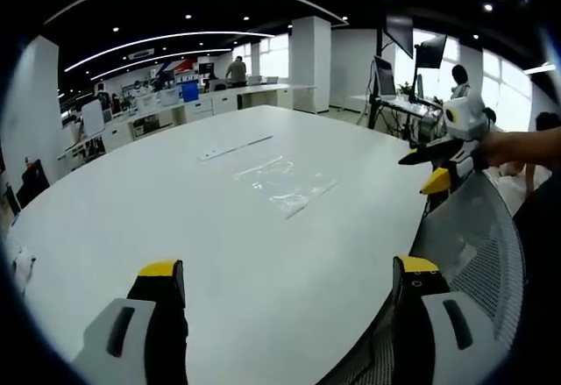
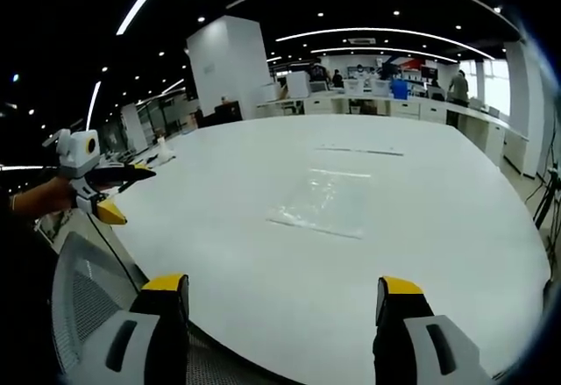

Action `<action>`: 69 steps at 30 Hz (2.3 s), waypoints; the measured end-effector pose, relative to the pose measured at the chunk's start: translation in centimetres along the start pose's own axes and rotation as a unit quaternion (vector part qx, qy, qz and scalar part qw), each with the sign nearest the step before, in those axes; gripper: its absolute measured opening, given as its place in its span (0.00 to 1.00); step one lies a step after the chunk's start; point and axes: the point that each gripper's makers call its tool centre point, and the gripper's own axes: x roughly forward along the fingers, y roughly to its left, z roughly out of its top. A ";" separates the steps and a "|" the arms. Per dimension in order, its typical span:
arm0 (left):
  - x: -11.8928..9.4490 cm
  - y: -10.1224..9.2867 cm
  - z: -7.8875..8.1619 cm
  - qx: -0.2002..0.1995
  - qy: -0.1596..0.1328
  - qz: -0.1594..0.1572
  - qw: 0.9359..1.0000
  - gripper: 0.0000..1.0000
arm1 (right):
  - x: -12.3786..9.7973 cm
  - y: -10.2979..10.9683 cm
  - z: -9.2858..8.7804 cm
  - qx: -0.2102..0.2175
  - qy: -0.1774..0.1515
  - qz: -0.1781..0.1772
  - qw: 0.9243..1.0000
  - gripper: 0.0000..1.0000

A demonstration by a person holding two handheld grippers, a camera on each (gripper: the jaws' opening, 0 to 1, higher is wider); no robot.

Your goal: Open the resealable bag by pulling the two sides of the seal apart until the entire bag opening is separated and visibly accessible.

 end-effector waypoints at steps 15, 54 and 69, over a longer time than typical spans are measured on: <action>0.2 -0.1 -0.1 -0.002 0.003 -0.005 1.000 0.97 | 0.4 -0.2 -0.3 -0.001 0.012 0.002 1.000 0.87; 1.6 0.0 -0.2 -0.016 0.009 -0.019 1.000 0.96 | 5.4 -0.4 2.5 -0.058 0.030 0.045 0.997 0.80; 2.3 0.1 -0.2 -0.015 0.017 -0.034 0.999 0.93 | 9.5 -0.1 4.0 -0.071 0.030 0.073 0.994 0.69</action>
